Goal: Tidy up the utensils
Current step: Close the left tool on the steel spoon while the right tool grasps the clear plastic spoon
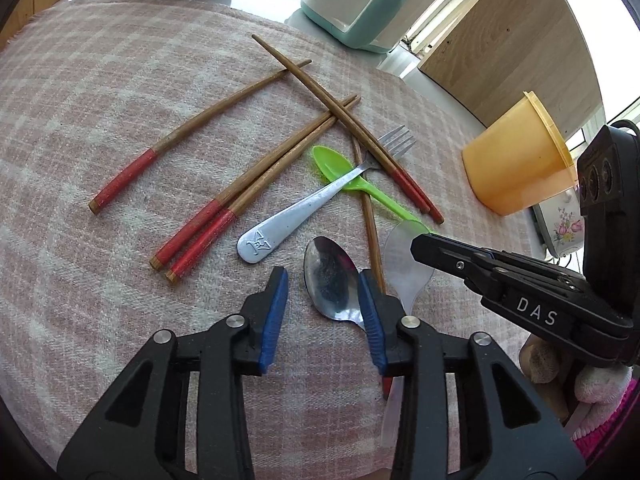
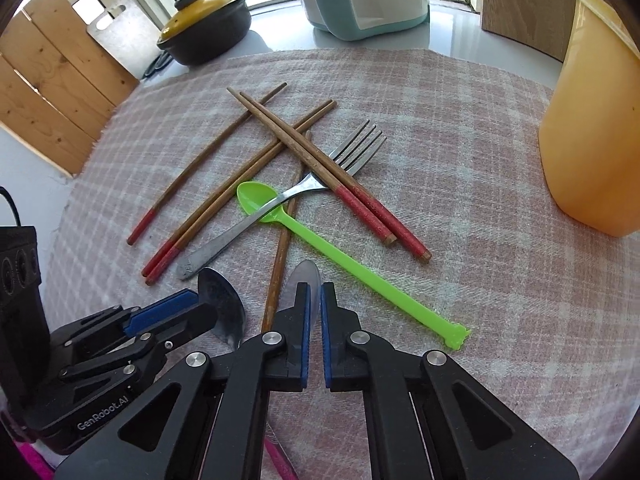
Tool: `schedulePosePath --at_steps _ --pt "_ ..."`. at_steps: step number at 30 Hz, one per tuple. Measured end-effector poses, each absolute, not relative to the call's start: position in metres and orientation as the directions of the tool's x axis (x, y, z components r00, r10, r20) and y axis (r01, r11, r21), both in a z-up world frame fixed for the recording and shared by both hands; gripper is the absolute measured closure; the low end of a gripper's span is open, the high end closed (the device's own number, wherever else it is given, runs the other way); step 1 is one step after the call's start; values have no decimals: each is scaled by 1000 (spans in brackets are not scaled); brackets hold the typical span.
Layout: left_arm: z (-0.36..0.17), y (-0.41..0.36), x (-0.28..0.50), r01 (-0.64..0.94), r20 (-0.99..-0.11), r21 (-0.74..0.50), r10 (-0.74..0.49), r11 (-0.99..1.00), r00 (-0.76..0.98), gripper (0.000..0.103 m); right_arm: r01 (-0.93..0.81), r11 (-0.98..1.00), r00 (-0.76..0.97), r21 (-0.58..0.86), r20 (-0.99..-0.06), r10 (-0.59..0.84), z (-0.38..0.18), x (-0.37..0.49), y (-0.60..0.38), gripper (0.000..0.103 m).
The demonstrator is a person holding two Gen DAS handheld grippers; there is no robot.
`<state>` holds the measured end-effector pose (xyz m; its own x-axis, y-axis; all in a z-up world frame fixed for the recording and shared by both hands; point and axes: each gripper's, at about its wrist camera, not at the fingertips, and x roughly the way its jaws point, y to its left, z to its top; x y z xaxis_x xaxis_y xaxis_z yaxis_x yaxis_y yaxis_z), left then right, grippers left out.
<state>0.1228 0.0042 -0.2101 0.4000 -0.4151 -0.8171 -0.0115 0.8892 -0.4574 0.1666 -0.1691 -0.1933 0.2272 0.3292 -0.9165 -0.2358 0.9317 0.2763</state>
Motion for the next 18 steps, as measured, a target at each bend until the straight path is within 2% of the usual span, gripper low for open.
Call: schedulePosePath --at_steps 8,9,10,13,18 --pt "-207 -19 128 35 -850 -339 -322 940 418 61 -240 939 265 248 -913 309 -178 164 -183 102" --pt "-206 -22 128 45 -854 -314 -303 948 423 65 -241 938 265 248 -913 309 -177 163 -183 102" --pt "-207 -26 127 56 -858 -292 -288 955 425 74 -242 938 264 247 -914 309 -177 163 -184 102" --pt "-208 -34 124 86 -862 -243 -256 966 437 92 -232 939 264 254 -913 312 -177 163 -190 102" --pt "-207 -38 121 111 -845 -242 -266 964 464 96 -224 938 267 266 -909 321 -178 161 -194 102"
